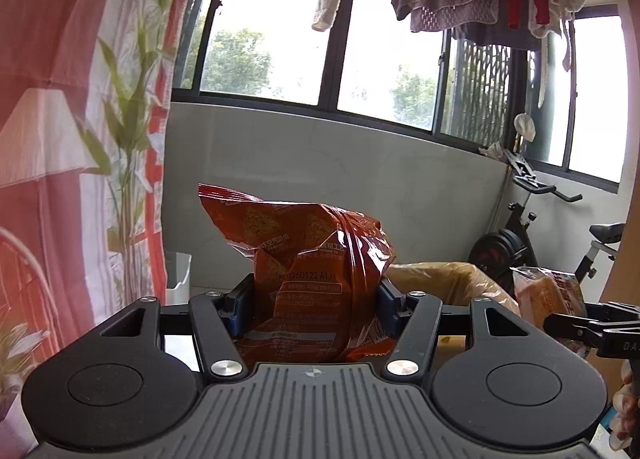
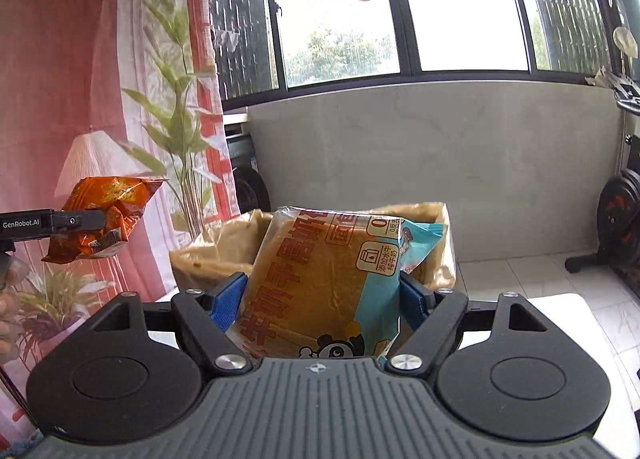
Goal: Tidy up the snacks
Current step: 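Lift both packets and carry them over the box, then open both tools to drop the packets into the box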
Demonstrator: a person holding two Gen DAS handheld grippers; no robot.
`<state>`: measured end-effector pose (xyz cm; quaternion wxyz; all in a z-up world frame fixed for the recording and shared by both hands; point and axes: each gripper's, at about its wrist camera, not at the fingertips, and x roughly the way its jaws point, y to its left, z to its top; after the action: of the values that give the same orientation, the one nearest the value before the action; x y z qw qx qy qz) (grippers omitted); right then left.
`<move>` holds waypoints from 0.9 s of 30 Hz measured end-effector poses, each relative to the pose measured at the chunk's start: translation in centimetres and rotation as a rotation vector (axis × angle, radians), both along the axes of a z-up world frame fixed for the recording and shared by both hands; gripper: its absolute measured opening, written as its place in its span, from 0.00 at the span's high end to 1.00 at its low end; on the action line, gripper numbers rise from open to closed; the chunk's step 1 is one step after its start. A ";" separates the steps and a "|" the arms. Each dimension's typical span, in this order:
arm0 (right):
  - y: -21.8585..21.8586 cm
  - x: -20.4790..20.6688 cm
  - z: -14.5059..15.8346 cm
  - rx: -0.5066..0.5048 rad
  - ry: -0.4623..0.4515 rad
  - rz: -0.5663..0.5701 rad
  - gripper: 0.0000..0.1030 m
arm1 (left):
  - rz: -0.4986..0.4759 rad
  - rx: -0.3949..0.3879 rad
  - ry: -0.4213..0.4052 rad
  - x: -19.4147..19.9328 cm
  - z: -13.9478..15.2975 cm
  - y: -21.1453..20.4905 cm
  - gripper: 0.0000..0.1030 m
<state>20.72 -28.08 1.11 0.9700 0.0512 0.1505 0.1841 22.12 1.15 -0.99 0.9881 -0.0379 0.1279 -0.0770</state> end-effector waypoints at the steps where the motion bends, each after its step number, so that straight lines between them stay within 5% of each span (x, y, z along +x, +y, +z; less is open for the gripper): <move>1: 0.0 0.8 0.4 -0.010 -0.023 -0.001 0.23 | -0.011 0.002 -0.014 0.6 0.3 -0.5 0.39; 8: 1.5 6.9 0.6 -0.120 -0.070 -0.042 0.23 | -0.079 0.067 -0.004 7.7 0.4 -5.1 0.39; 14: 3.1 11.2 -1.6 -0.137 0.011 -0.062 0.23 | -0.116 0.080 0.164 13.8 -2.6 -7.9 0.39; 19: 3.8 12.2 -3.1 -0.166 0.077 -0.056 0.23 | -0.099 0.131 0.216 15.6 -4.6 -9.0 0.35; 23: 3.1 12.7 -3.8 -0.126 0.150 -0.064 0.21 | -0.096 0.131 0.232 15.9 -4.9 -8.4 0.20; 27: 2.2 12.1 -3.6 -0.096 0.148 -0.086 0.18 | -0.086 0.120 0.223 15.1 -4.7 -7.2 0.19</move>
<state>32.87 -25.88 -2.46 0.9645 0.0246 0.2281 0.1304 37.27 -6.06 -5.65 0.9640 0.0186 0.2428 -0.1069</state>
